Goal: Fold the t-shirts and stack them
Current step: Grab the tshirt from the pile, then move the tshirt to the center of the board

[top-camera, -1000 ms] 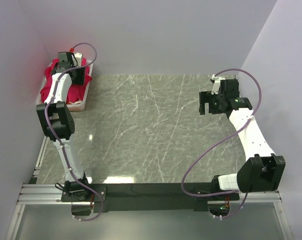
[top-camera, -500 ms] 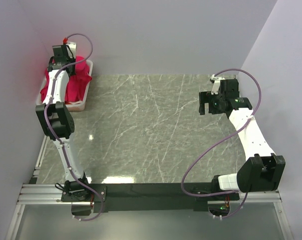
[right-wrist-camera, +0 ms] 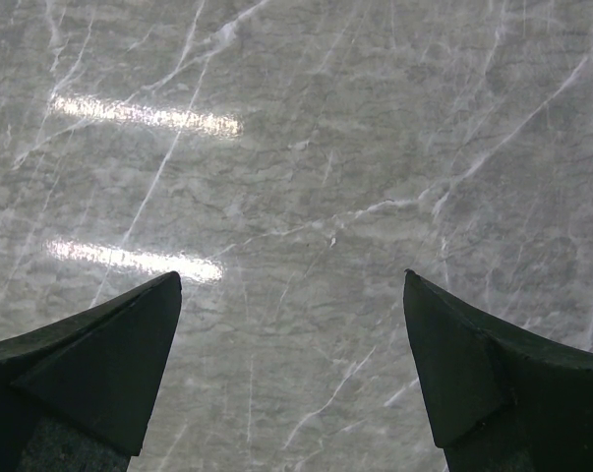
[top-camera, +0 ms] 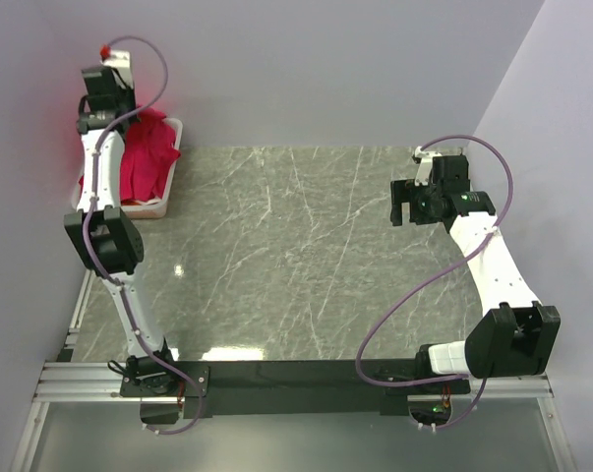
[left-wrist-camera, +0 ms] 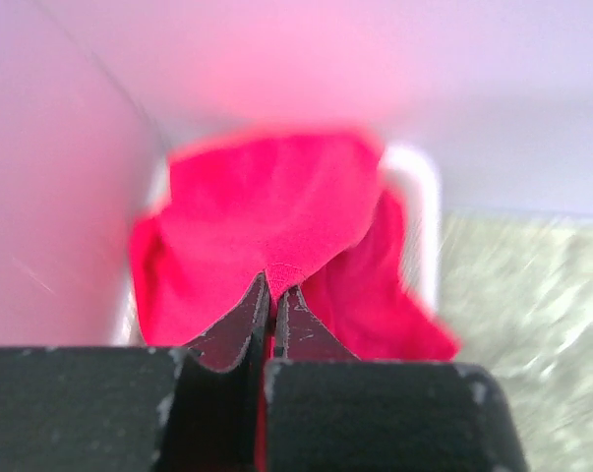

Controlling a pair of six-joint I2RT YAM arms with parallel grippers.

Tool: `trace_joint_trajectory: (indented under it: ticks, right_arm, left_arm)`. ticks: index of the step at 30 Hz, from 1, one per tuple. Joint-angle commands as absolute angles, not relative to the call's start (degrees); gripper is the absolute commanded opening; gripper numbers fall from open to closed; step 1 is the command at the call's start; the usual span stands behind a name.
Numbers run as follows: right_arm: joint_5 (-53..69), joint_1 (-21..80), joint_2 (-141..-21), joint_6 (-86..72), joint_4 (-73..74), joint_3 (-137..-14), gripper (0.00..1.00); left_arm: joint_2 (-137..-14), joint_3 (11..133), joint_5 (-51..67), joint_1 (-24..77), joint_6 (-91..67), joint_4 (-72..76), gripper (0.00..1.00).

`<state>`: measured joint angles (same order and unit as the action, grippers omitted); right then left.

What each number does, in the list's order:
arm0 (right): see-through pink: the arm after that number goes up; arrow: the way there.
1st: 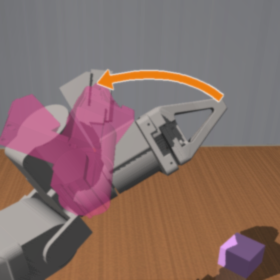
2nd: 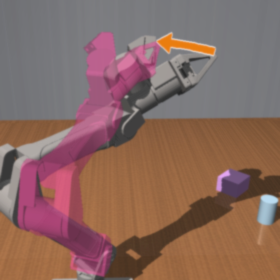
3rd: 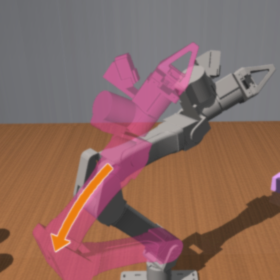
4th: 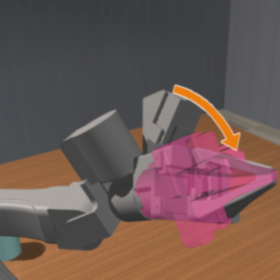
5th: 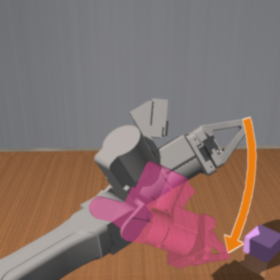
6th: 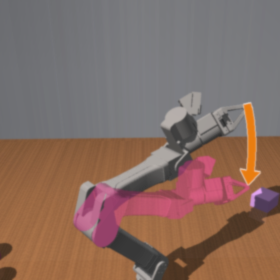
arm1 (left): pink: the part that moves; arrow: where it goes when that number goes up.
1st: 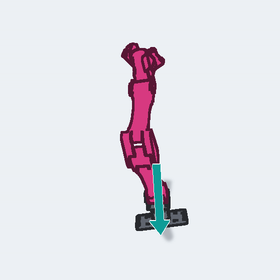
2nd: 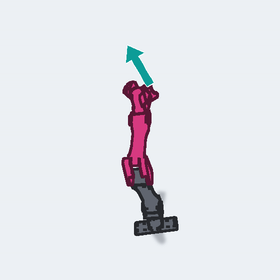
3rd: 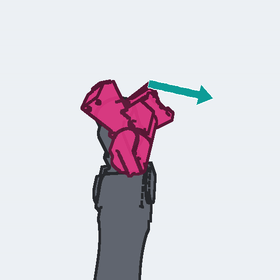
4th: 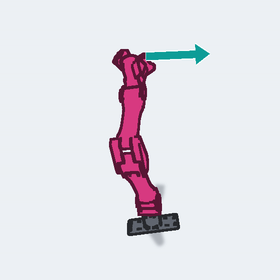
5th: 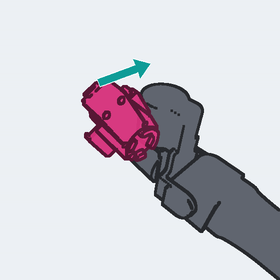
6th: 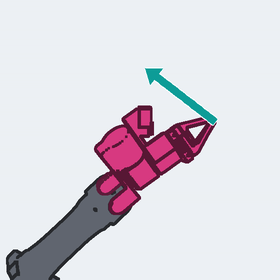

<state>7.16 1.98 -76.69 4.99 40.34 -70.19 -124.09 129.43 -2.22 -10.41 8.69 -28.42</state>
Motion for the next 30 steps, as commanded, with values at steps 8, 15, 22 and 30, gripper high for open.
trace_joint_trajectory:
  ticks: [8,15,22,30]
  right_arm:
    - [9.1,1.8,-76.8,5.2,41.2,-74.1,1.00]
    - [9.8,1.8,-75.8,5.4,42.1,-74.9,1.00]
    - [10.9,1.8,-74.5,5.5,42.3,-74.9,1.00]
    - [12.7,1.7,-75.1,5.6,42.5,-75.0,1.00]
  left_arm:
    - [-102.1,135.6,12.9,-5.5,0.4,-17.8,0.00]
    - [-95.5,138.1,22.9,-0.5,-13.5,-7.8,0.01]
    - [-92.1,138.8,26.6,5.0,-25.8,2.0,0.01]
    - [-93.7,131.4,34.6,6.9,-36.5,2.7,0.01]
